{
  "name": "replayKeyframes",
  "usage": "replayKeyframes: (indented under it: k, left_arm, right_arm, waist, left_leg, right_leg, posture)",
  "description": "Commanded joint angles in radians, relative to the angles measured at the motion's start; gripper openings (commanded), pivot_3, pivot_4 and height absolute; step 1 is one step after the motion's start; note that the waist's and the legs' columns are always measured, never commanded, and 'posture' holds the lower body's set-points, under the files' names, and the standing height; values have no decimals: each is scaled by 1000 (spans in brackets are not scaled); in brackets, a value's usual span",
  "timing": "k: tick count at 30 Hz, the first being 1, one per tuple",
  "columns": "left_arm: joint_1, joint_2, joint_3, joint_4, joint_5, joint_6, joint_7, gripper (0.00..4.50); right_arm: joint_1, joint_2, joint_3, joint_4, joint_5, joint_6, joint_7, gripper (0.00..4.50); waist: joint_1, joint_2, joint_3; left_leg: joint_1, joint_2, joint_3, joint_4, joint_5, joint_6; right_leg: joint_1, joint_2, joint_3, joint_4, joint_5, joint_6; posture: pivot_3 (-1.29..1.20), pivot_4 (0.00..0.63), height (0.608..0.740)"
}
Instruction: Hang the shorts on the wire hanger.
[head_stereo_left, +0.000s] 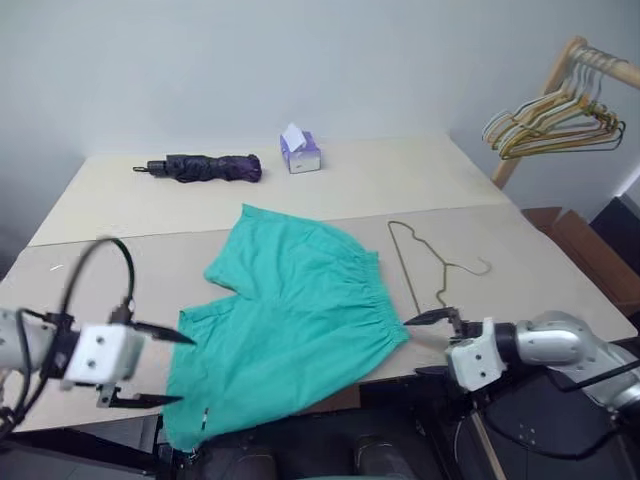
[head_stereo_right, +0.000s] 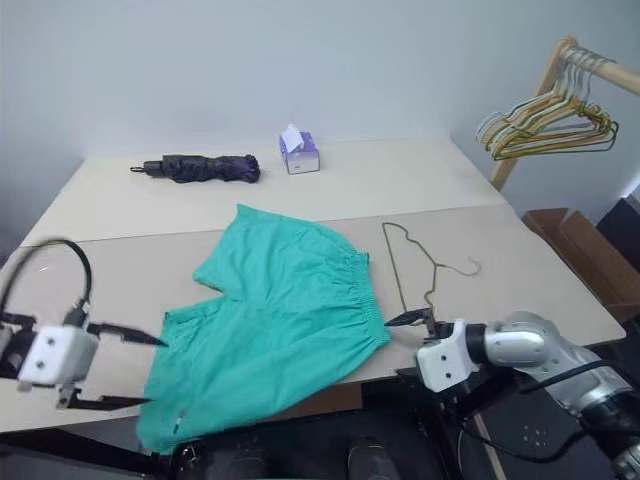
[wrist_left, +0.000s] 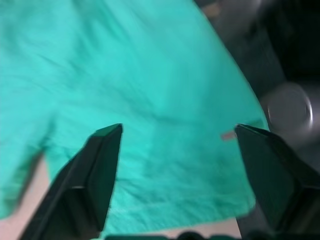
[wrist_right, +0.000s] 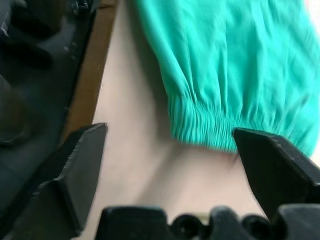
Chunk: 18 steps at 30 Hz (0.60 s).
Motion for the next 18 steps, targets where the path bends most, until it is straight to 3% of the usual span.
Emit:
replayKeyframes:
  k: [1, 3, 6, 9, 12, 18]
  left_arm:
    - [-103, -11, 52, -50, -214, 220, 53, 3811]
    - [-176, -49, 34, -92, -266, 307, 144, 3811]
    - [-265, -113, -12, -141, -298, 395, 242, 3811]
    - [-342, -173, -67, -165, -279, 444, 300, 3811]
    - [-393, -211, -98, -166, -269, 471, 311, 3811]
    - [-453, -261, -135, -153, -237, 497, 314, 3811]
  right_arm:
    - [16, -28, -149, -74, 236, 311, 47, 4500]
    - [1, 7, -221, -65, 310, 489, -1, 4500]
    - [-53, 66, -265, -46, 280, 721, -126, 4500]
    - [-153, 118, -220, -11, 200, 1044, -244, 4500]
    - [-224, 174, -210, 15, 207, 1267, -268, 4500]
    - [-320, 282, -182, 90, 178, 1421, -258, 4500]
  waist:
    - [5, -1, 1]
    - [7, -2, 1]
    - [5, -2, 2]
    - [1, -2, 2]
    - [0, -2, 2]
    - [-9, -2, 2]
  left_leg:
    - [0, 0, 0, 0, 0, 0]
    - [0, 0, 0, 0, 0, 0]
    - [0, 0, 0, 0, 0, 0]
    - [-1, 0, 0, 0, 0, 0]
    - [-3, 0, 0, 0, 0, 0]
    - [-7, -1, -1, 1, 0, 0]
  right_leg:
    - [0, 0, 0, 0, 0, 0]
    - [0, 0, 0, 0, 3, 5]
    - [0, 0, 0, 0, 3, 5]
    - [-1, 1, 0, 0, 3, 6]
    - [-3, 1, 1, -1, 3, 5]
    - [-5, 1, 0, -1, 4, 6]
  posture:
    - [-2, 50, 740]
    - [-6, 50, 740]
    - [-16, 46, 740]
    - [-31, 40, 740]
    - [-41, 35, 740]
    - [-42, 26, 740]
